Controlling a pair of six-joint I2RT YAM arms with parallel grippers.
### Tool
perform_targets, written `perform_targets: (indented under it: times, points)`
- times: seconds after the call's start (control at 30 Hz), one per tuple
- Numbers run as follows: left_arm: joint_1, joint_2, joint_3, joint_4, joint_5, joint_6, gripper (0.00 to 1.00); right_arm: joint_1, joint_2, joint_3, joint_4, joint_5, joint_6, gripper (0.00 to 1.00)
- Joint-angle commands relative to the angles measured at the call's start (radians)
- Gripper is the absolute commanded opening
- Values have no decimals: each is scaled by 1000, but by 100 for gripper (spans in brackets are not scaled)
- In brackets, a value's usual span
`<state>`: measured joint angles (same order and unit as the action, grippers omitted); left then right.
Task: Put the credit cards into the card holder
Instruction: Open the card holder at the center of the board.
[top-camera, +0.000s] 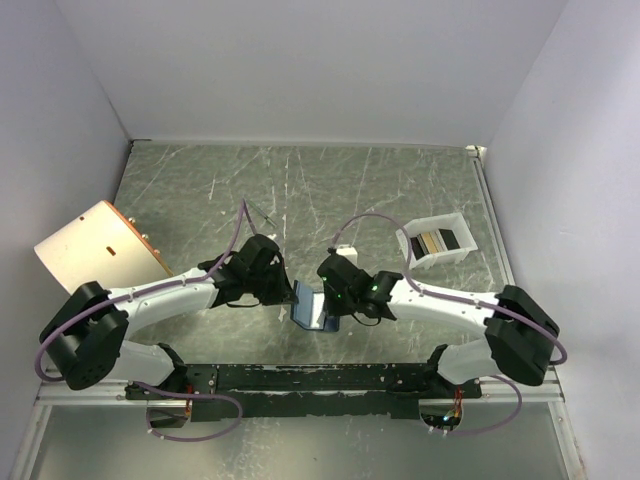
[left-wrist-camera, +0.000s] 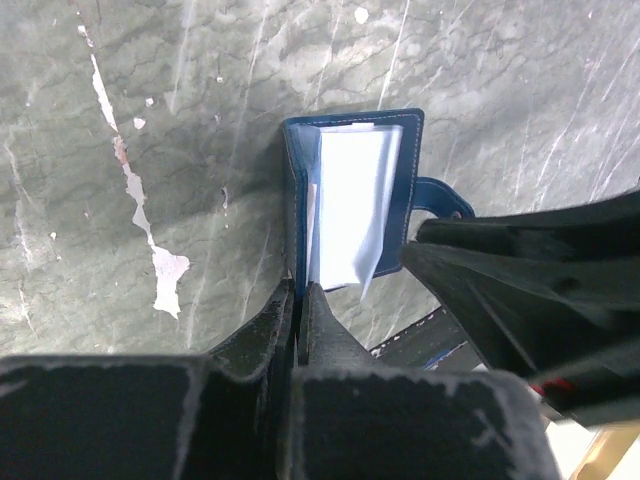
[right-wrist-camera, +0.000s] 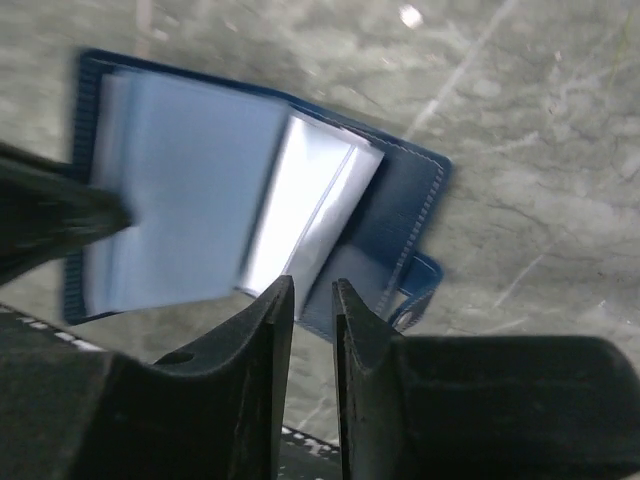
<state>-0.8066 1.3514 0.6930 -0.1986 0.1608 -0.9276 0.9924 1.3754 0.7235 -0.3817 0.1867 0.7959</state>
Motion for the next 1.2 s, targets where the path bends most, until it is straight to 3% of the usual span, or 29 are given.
perform_targets:
  times: [0.0, 0.3, 0.7, 0.93, 1.17]
  points:
    - [1, 11, 25, -36, -8, 14, 7, 2, -70, 57, 1, -26, 15, 23]
    - [0, 1, 25, -49, -16, 7, 7, 3, -53, 7, 264, -194, 26, 31]
    - [0, -30, -4, -37, -23, -28, 7, 3, 33, -72, 371, -238, 51, 47]
    - [0, -35, -4, -36, -21, -31, 19, 3, 42, -106, 438, -286, 66, 52]
    - [0, -37, -30, -9, 3, -40, 26, 1, 44, -116, 394, -210, 56, 48]
